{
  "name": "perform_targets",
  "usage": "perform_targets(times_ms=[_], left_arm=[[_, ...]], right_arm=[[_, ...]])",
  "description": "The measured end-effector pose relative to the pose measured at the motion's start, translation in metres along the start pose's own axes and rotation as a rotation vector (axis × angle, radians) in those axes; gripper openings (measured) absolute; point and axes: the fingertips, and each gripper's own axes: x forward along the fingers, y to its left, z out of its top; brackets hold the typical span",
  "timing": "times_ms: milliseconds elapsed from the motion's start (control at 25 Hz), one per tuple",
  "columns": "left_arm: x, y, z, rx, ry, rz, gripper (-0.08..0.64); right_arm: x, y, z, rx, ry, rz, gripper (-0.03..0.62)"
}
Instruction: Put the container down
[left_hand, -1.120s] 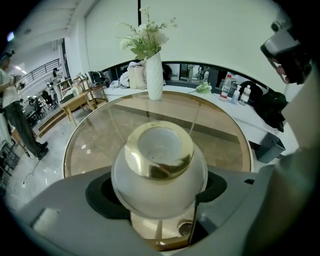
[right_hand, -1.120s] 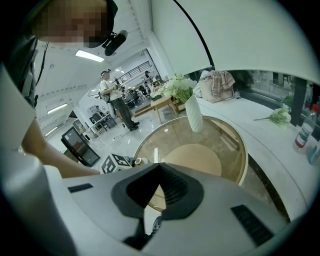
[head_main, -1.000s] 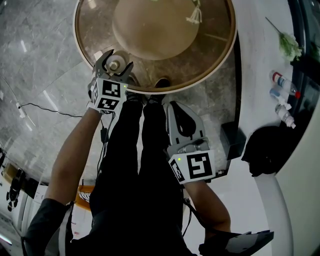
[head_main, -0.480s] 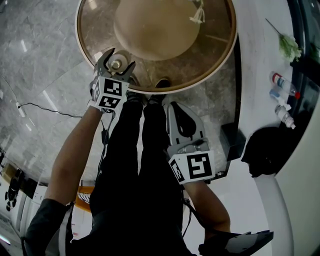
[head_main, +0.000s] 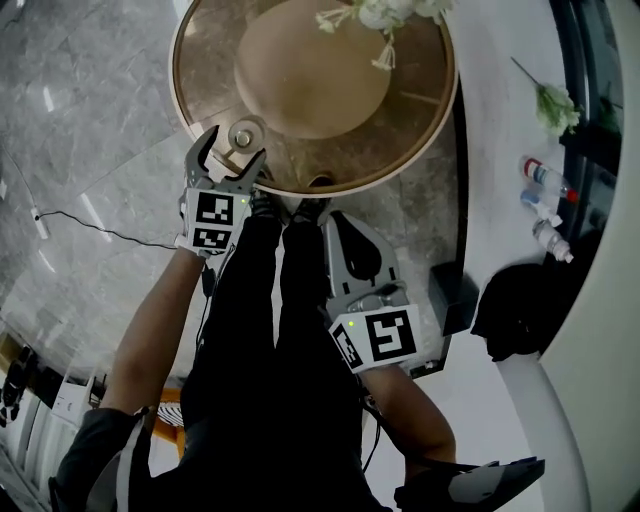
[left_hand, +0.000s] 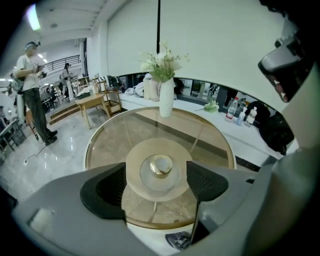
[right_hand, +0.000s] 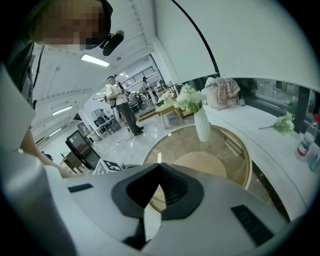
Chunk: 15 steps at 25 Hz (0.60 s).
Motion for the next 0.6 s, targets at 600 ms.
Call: perform_targets(times_ms=[600], left_arm=[[-0.194, -0.055, 0.144, -0.062, -0.263, -0.116, 0.365]], right_arm=[[-0.072, 0.039, 0.088, -0.012, -0.153, -0.004, 0.006]])
